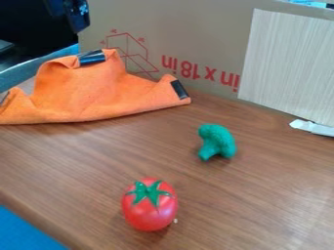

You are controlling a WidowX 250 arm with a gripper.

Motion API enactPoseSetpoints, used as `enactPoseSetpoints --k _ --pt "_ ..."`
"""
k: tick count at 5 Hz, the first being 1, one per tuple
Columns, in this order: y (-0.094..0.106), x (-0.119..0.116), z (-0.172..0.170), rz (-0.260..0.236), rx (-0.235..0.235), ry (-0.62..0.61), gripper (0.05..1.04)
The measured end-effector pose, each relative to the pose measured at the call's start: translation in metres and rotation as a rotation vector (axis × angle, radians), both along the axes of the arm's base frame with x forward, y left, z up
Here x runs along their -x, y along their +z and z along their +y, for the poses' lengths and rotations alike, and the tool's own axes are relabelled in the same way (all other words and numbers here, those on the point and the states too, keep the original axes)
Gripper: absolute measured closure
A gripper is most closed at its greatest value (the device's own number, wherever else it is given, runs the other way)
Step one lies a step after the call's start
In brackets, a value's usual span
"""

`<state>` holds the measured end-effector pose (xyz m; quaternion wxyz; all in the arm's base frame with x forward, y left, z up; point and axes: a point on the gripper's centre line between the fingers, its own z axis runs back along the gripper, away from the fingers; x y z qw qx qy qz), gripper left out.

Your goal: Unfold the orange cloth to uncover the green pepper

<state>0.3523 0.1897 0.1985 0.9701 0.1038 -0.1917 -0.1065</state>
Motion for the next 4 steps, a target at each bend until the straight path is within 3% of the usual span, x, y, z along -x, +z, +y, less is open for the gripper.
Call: enactPoseSetpoints --k 1,3,4 --pt "-0.013 -0.008 0.010 0.013 -0.033 -0.008 0.083" --pt "-0.022 -0.026 0.023 -0.029 -0.101 0.014 0.083" --pt "-0.037 -0.033 0.028 -0.030 -0.134 0.029 0.083"
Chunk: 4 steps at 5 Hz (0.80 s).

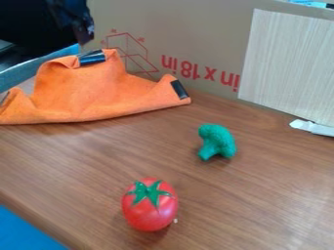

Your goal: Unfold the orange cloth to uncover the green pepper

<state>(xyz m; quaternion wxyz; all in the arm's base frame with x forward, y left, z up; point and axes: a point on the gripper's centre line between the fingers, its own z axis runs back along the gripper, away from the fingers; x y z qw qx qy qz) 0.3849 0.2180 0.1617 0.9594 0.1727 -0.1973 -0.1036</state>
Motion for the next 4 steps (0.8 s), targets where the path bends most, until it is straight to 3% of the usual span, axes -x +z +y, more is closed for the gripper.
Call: enactPoseSetpoints --k 1,4 --pt "-0.002 -0.005 0.001 -0.019 -0.026 0.011 0.083" --pt "-0.043 -0.017 0.006 0.029 -0.086 0.049 0.083"
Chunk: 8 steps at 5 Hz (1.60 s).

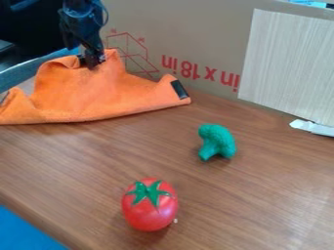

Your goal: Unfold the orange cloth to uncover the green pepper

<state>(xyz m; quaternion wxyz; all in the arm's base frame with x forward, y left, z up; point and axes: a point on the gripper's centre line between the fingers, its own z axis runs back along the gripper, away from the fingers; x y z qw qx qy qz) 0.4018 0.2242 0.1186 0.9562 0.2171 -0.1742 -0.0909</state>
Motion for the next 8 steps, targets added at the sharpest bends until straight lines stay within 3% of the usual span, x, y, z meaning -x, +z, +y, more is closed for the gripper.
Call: enactPoseSetpoints --k 1,3,4,5,6,8 --pt "-0.004 -0.005 0.002 0.006 -0.017 0.008 0.107" --pt "-0.006 -0.010 0.004 0.005 -0.007 0.024 0.705" --pt "-0.007 -0.010 0.003 0.007 0.003 0.016 0.914" --pt "-0.008 -0.011 -0.001 0.004 0.035 0.000 1.009" --pt "0.008 0.003 -0.011 -0.014 0.084 -0.044 1.020" --pt "0.038 0.050 -0.043 -0.081 0.130 -0.208 1.021"
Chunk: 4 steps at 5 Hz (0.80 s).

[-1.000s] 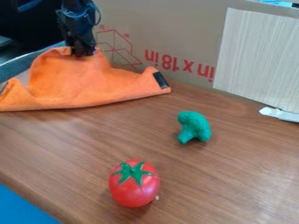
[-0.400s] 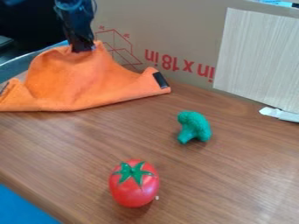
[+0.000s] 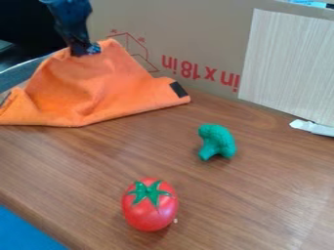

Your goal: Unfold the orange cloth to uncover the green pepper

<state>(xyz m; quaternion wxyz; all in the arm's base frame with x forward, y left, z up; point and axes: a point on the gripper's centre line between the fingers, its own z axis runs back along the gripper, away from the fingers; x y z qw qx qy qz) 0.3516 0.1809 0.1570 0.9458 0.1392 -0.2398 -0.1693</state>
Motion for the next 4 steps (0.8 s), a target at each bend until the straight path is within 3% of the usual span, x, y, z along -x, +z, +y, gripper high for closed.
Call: enactPoseSetpoints --k 2,4 --pt "-0.002 0.040 -0.027 -0.060 -0.028 -0.128 1.021" --pt "-0.004 0.070 -0.047 -0.049 -0.024 -0.184 1.021"
